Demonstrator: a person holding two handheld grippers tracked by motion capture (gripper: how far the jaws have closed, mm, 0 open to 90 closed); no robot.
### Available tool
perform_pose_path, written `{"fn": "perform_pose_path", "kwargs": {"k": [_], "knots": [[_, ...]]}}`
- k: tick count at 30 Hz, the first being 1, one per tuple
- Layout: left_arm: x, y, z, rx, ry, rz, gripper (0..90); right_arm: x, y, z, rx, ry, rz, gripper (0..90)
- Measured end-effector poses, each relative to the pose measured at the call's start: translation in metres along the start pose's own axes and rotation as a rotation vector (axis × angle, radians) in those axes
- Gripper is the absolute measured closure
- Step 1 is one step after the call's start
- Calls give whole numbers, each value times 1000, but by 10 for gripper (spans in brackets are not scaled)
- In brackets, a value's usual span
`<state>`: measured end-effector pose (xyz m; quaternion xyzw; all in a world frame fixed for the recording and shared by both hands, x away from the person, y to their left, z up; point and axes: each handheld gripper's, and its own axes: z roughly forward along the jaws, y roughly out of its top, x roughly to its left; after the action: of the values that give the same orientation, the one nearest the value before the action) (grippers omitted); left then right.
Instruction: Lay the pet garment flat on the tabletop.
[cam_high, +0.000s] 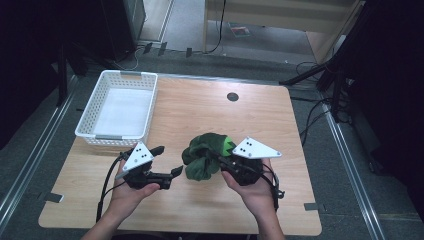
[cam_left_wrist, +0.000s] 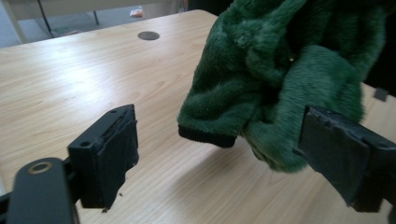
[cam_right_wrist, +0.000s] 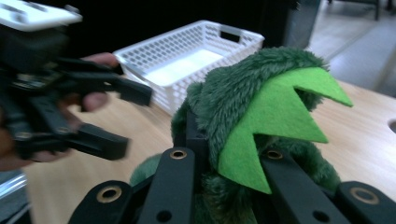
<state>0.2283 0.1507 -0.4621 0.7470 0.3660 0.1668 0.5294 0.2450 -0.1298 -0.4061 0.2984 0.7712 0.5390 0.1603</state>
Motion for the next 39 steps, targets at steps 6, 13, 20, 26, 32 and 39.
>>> {"fn": "perform_pose_path", "kwargs": {"k": [6, 13, 20, 26, 32, 39], "knots": [[-12, 1, 5, 18, -22, 48, 237, 24, 6, 7, 37, 94, -53, 761], [-1, -12, 19, 107, -91, 8, 747, 25, -1, 16, 25, 98, -42, 827], [14, -20, 23, 125, -95, -71, 847, -3, -21, 37, 86, -150, 43, 641], [23, -24, 26, 142, -89, -114, 858, -22, -35, 31, 41, -98, 154, 754], [36, -30, 23, 124, -57, -220, 842, -16, -30, 33, 19, -88, 144, 425], [36, -30, 23, 123, -69, -234, 828, -7, -36, 48, 71, -70, 169, 222]]}}
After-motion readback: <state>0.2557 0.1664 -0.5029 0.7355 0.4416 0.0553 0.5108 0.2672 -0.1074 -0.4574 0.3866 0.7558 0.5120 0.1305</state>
